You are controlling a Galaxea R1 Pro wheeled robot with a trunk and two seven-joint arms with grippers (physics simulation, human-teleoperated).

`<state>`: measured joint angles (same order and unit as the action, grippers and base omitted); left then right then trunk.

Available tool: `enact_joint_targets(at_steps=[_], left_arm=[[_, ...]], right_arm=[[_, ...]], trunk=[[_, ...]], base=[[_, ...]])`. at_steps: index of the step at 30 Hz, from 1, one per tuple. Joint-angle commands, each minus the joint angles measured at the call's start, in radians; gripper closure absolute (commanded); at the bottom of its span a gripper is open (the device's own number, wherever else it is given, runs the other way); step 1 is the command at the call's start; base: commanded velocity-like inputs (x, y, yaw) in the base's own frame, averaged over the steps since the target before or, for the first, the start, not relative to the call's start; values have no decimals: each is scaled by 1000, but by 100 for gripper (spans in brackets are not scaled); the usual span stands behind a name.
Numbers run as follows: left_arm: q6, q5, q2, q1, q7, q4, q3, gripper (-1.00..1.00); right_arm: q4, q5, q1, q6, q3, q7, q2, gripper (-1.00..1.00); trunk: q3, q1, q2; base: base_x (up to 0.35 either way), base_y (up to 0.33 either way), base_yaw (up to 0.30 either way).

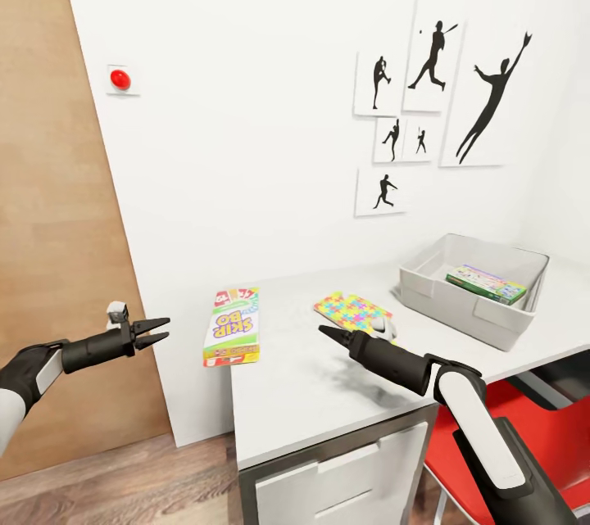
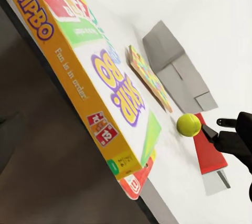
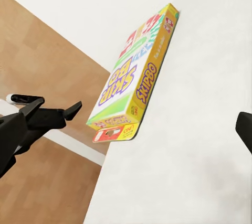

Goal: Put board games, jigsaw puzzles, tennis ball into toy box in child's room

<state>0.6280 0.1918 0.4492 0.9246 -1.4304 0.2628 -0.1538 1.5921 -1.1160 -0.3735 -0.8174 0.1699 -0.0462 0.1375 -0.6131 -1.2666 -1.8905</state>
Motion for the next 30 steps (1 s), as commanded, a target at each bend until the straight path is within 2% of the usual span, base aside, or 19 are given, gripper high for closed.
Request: enact_joint_targets(at_steps=[1, 10, 14, 16, 19, 23, 25, 27, 30], left_arm=[[10, 4, 0, 1, -2, 0, 2, -100], [11, 3, 0, 1, -1, 0, 2, -100], [11, 3, -2, 1, 0, 0, 3, -100], [11, 3, -3, 1, 2, 0, 4, -100], [10, 3, -4, 1, 2, 0, 4, -100], [10, 3, -3, 1, 2, 0, 3, -100], [10, 3, -3, 1, 2, 0, 3, -100], [10, 3, -3, 1, 2, 0, 3, -100], [10, 3, -3, 1, 2, 0, 3, -100]], right_arm=[[0, 5, -1, -2, 0, -5, 1, -100], [0, 2, -1, 0, 5, -11, -1, -100], [0, 1, -6, -3, 2, -3, -25, -100], [0, -3, -46, -12, -8, -1, -42, -100], [-2, -20, -151, -70, -28, 8, -53, -100], [-10, -59, -260, -127, -57, 66, -69, -100], [-17, -76, -280, -135, -72, 95, -78, -100], [-32, -116, -308, -145, -101, 157, -94, -100], [-39, -153, -319, -149, -115, 215, -102, -100]], trunk=[[-1, 0, -1], [0, 0, -1], [0, 0, -1], [0, 0, -1], [0, 0, -1], [0, 0, -1], [0, 0, -1], [0, 0, -1], [0, 0, -1]], base=[[0, -11, 0], [0, -2, -66], [0, 0, -18], [0, 0, -6], [0, 0, -2], [0, 0, 0], [0, 0, 0], [0, 0, 0], [0, 0, 0]])
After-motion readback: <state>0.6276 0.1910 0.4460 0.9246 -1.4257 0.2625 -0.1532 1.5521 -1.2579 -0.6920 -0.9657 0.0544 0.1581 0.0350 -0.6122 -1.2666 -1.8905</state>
